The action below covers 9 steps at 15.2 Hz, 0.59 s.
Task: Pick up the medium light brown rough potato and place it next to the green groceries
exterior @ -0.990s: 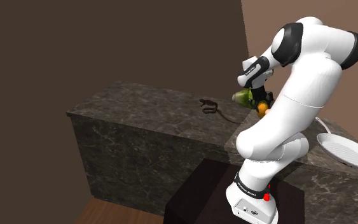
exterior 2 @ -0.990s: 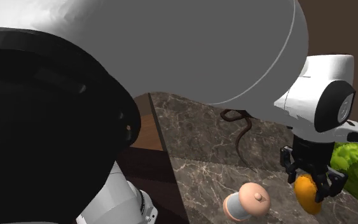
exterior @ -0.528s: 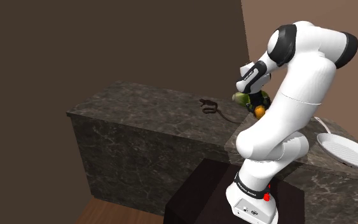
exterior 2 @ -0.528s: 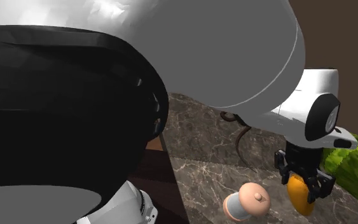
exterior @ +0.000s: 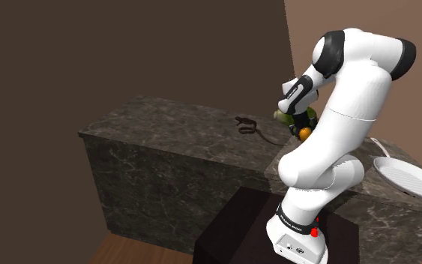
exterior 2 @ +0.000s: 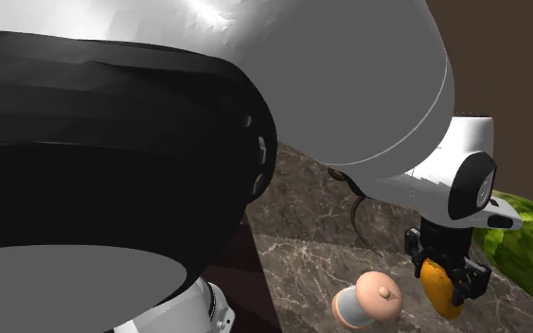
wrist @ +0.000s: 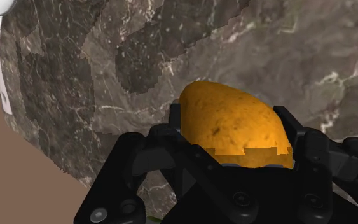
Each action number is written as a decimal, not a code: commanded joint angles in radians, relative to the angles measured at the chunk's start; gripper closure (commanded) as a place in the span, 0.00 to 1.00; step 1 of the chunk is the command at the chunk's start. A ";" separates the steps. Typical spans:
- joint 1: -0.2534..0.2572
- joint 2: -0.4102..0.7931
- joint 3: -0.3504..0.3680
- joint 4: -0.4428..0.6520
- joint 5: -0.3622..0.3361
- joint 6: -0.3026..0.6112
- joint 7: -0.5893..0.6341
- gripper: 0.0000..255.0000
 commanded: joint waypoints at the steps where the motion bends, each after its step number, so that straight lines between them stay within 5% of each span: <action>1: 0.000 0.006 0.001 -0.005 0.003 0.001 0.001 1.00; 3: 0.000 0.006 0.001 -0.005 0.003 0.001 0.001 1.00; 4: -0.001 0.006 -0.001 -0.005 0.002 0.002 -0.001 0.00; 9: 0.000 0.006 0.001 -0.005 0.003 0.001 0.001 0.00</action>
